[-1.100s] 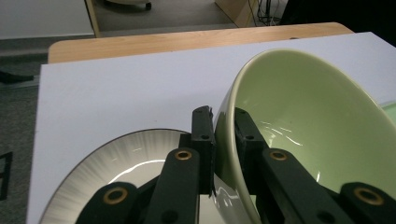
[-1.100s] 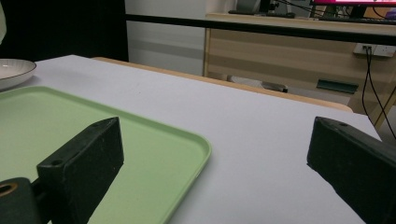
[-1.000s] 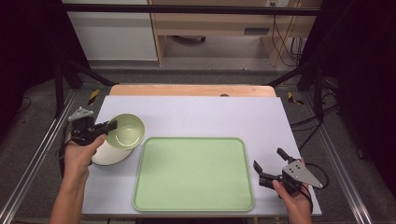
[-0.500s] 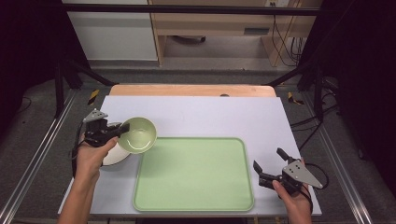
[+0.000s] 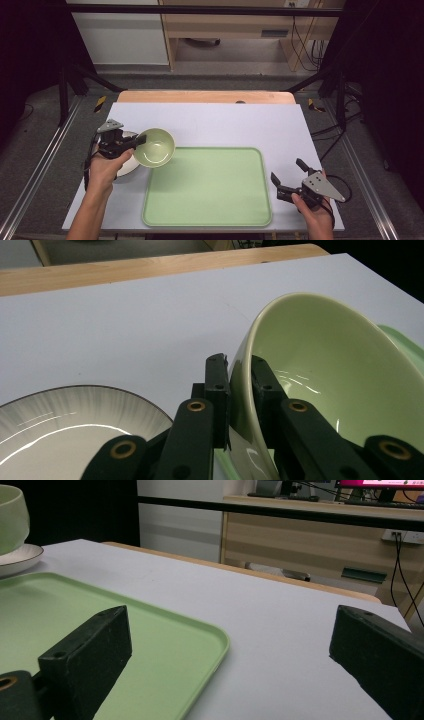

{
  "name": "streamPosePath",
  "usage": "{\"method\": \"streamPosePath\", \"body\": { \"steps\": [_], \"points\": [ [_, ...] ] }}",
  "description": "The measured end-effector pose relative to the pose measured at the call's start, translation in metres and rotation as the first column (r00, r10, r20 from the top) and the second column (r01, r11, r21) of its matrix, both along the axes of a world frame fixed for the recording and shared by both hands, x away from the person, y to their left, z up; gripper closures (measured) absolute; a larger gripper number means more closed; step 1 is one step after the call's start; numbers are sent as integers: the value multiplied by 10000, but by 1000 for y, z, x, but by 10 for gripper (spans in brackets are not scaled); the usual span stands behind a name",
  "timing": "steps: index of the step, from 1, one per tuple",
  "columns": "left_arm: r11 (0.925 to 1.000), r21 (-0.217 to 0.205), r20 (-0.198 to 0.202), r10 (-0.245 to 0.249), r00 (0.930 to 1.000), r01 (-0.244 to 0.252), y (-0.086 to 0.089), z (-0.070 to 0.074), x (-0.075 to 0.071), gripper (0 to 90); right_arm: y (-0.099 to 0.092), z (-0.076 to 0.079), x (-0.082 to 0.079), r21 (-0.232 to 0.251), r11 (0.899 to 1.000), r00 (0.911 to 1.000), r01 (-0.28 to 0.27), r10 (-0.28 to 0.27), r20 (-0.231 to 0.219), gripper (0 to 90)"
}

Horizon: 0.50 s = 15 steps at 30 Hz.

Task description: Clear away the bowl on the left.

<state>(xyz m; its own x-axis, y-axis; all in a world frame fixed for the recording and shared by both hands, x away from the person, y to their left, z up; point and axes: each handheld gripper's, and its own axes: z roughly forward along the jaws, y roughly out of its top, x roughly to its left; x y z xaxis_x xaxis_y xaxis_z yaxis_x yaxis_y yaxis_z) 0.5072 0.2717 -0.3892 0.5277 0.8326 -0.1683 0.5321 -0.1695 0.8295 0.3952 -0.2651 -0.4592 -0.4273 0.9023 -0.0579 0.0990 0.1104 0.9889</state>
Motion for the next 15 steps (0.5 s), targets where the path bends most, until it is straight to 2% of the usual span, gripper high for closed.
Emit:
{"method": "streamPosePath", "body": {
  "steps": [5, 15],
  "points": [
    [10000, -51, -41, -61, 10000, 61, -10, -4, -1, 814, -1, 0, 0, 46, 10000, 10000, 39, -39, -28, 36],
    [9977, -103, -376, -672, 9970, 669, -37, -18, -2, 813, 0, 0, 0, -56, 10000, 10000, 12, -12, 14, 37]
  ]
}}
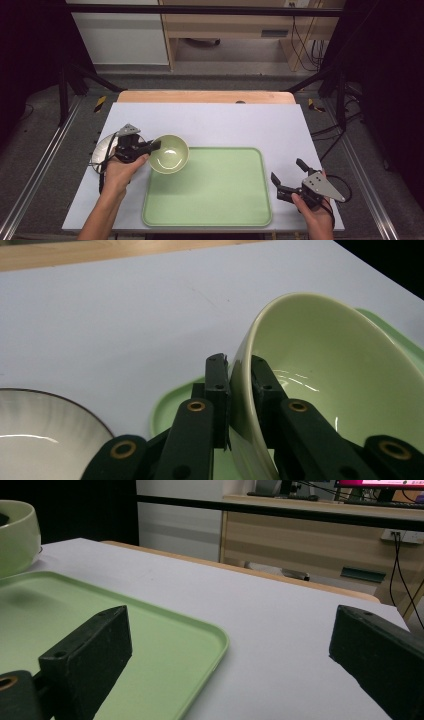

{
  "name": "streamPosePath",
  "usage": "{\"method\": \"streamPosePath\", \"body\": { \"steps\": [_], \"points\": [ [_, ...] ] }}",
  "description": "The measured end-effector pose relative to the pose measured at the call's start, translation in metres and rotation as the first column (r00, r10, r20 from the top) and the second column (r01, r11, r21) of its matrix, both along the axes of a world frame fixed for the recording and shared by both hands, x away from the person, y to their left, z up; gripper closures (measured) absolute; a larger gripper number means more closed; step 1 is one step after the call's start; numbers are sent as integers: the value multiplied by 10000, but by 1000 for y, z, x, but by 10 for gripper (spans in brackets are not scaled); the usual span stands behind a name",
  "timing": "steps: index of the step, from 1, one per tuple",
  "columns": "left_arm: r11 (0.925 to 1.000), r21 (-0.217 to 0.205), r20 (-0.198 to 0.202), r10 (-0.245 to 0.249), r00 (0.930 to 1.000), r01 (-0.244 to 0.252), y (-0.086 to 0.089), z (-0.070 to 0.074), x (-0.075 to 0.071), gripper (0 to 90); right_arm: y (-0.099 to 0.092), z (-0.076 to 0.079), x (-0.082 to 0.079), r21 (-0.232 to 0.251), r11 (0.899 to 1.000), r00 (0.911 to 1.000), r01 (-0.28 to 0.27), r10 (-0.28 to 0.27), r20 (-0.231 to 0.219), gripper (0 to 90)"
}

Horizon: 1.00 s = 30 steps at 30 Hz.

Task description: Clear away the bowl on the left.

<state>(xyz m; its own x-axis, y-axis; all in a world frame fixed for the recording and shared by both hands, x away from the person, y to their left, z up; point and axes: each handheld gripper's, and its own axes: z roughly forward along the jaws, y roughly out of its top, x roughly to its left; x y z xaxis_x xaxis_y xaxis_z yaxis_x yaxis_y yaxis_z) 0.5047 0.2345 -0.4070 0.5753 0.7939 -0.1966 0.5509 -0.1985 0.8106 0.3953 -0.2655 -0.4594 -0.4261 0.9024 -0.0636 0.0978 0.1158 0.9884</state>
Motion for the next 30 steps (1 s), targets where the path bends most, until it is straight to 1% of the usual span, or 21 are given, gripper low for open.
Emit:
{"method": "streamPosePath", "body": {
  "steps": [1, 3, 5, 11, 14, 17, 19, 21, 26, 27, 29, 30],
  "points": [
    [10000, -37, -53, -44, 10000, 44, -4, -3, -1, 813, 1, 0, 0, 61, 10000, 10000, 42, -42, -59, 37],
    [9999, -43, -141, -160, 9998, 160, -12, -8, -2, 813, 1, 0, 0, 32, 10000, 10000, 51, -51, -86, 37],
    [9995, 71, -200, -314, 9993, 316, -20, -11, -3, 813, 1, 0, 0, 0, 10000, 10000, 21, -21, -44, 37],
    [9962, 164, -334, -850, 9958, 856, -41, -16, -8, 813, 0, 0, 0, 25, 10000, 10000, 10, -10, -39, 37],
    [9944, 202, -391, -1030, 9939, 1038, -49, -20, -11, 813, 0, 0, 0, 18, 10000, 10000, 7, -7, -44, 37],
    [9941, 245, -482, -1042, 9934, 1055, -54, -25, -13, 813, 0, 0, -1, 8, 10000, 10000, 19, -18, -33, 37],
    [9930, 357, -524, -1102, 9925, 1122, -56, -27, -14, 813, 0, 1, -1, -15, 10000, 10000, 18, -18, -59, 37],
    [9925, 348, -551, -1154, 9918, 1174, -59, -28, -15, 813, 0, 0, -1, -17, 10000, 10000, 8, -8, -60, 37],
    [9906, 214, -671, -1334, 9888, 1351, -68, -30, -18, 813, 0, 0, -1, 26, 10000, 10000, 4, -4, -12, 39],
    [9889, 57, -744, -1474, 9863, 1482, -71, -31, -19, 812, 0, 0, -1, 8, 10000, 10000, 7, -7, -32, 40],
    [9880, -176, -775, -1540, 9850, 1531, -75, -32, -20, 812, 0, 1, -1, 24, 10000, 10000, 3, -3, -3, 39],
    [9871, -153, -788, -1603, 9839, 1596, -76, -32, -20, 813, 0, 1, -1, 21, 10000, 10000, 11, -11, -11, 38]
  ]
}}
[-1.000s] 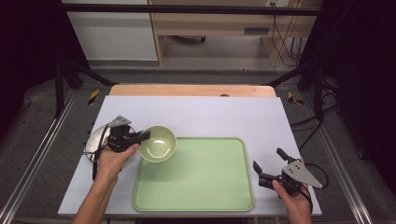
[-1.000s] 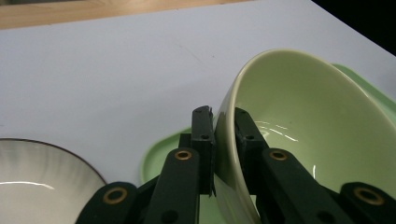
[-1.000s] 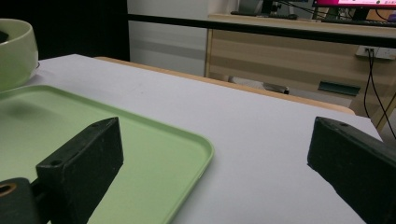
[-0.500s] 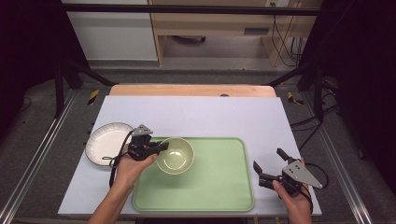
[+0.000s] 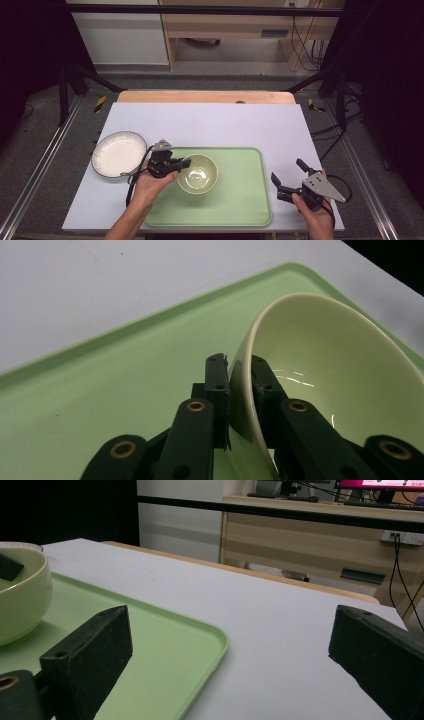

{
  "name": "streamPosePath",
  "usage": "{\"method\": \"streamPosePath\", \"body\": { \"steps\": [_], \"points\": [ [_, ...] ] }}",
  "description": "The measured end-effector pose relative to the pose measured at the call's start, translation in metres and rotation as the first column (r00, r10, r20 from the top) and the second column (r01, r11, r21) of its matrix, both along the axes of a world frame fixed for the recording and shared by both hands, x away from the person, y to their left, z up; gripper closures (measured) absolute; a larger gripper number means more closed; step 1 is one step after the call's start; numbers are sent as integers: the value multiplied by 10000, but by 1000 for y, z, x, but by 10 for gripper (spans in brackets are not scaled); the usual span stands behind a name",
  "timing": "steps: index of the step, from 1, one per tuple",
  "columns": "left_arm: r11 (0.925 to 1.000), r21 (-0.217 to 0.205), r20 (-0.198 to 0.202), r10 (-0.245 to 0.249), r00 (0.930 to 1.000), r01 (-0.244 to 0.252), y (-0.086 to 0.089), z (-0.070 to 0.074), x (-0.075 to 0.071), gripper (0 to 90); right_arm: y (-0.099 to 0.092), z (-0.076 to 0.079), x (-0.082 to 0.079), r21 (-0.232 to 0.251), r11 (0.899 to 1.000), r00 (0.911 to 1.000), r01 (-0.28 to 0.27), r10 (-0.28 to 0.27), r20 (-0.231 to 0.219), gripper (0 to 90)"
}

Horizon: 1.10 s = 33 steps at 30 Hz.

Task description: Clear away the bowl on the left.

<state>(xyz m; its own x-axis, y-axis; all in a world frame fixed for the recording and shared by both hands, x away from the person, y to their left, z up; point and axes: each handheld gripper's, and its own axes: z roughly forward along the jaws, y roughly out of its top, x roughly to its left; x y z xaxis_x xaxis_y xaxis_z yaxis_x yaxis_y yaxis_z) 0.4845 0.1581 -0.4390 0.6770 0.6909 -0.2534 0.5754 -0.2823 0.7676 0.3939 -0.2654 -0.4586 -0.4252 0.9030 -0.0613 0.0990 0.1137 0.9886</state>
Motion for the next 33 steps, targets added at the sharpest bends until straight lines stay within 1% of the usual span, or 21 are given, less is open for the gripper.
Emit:
{"method": "streamPosePath", "body": {
  "steps": [3, 8, 12, 16, 28, 30, 32, 33],
  "points": [
    [9998, 193, 40, -81, 10000, 80, -3, -1, -1, 812, 0, 0, 0, 25, 10000, 10000, -11, 11, -13, 37],
    [9991, 414, 94, -24, 10000, 20, -5, -4, -1, 812, 0, 0, 1, 11, 10000, 10000, -6, 6, -10, 37],
    [9995, 302, 51, -55, 10000, 53, -6, -4, -2, 812, 0, 0, 0, 19, 10000, 10000, 8, -8, -10, 37],
    [9994, 344, 31, -107, 9999, 106, -8, -5, -2, 811, 0, 0, 0, 16, 10000, 10000, 8, -7, -53, 37],
    [9995, 206, -70, -239, 9997, 241, -11, -5, -3, 811, 0, 0, 0, 45, 10000, 10000, 3, -3, 23, 38],
    [9996, 75, -180, -263, 9995, 264, -11, -6, -3, 810, 0, 0, 0, 36, 10000, 10000, -3, 3, 9, 38],
    [9996, -48, -201, -281, 9994, 280, -11, -6, -3, 811, 0, 0, 0, 48, 10000, 10000, -7, 7, 3, 38],
    [9996, 8, -188, -291, 9994, 291, -12, -6, -3, 810, 0, 0, 0, 47, 10000, 10000, -10, 10, 3, 38]
  ]
}}
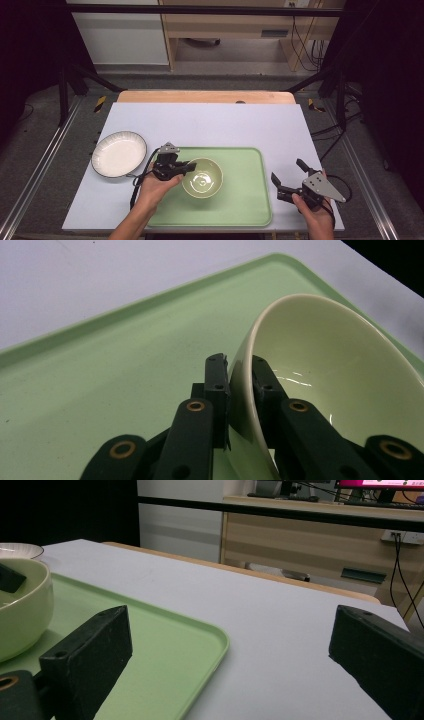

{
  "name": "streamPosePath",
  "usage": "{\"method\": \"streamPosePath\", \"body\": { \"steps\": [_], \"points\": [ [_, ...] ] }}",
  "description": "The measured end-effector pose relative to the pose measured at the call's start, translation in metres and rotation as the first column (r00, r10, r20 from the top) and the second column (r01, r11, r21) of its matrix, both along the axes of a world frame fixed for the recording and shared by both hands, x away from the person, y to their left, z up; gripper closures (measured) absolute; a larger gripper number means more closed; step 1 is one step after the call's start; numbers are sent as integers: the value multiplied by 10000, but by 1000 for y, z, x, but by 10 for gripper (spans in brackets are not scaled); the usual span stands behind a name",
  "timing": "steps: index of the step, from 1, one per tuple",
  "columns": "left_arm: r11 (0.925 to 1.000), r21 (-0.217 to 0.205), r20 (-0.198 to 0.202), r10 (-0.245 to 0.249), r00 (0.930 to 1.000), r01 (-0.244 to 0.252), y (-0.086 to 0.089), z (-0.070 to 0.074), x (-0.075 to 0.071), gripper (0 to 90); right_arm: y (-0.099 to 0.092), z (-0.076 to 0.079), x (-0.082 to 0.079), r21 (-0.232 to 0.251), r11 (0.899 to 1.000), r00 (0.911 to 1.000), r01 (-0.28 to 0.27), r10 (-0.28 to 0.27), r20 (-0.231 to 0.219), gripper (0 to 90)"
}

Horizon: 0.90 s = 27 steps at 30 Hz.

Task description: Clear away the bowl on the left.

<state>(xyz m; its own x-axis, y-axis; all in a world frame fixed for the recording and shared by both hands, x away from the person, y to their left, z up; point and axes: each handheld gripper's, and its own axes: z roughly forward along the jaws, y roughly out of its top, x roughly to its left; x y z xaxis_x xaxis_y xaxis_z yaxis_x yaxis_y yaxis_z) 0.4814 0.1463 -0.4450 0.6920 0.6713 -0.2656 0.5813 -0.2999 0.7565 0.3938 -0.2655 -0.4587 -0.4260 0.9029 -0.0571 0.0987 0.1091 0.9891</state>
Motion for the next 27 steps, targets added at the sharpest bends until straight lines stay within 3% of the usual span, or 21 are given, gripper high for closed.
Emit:
{"method": "streamPosePath", "body": {
  "steps": [27],
  "points": [
    [10000, 29, -494, 90, 9987, -88, 2, -10, 5, 817, 1, -1, 1, 113, 9999, 10000, -56, 57, -59, 39]
  ]
}}
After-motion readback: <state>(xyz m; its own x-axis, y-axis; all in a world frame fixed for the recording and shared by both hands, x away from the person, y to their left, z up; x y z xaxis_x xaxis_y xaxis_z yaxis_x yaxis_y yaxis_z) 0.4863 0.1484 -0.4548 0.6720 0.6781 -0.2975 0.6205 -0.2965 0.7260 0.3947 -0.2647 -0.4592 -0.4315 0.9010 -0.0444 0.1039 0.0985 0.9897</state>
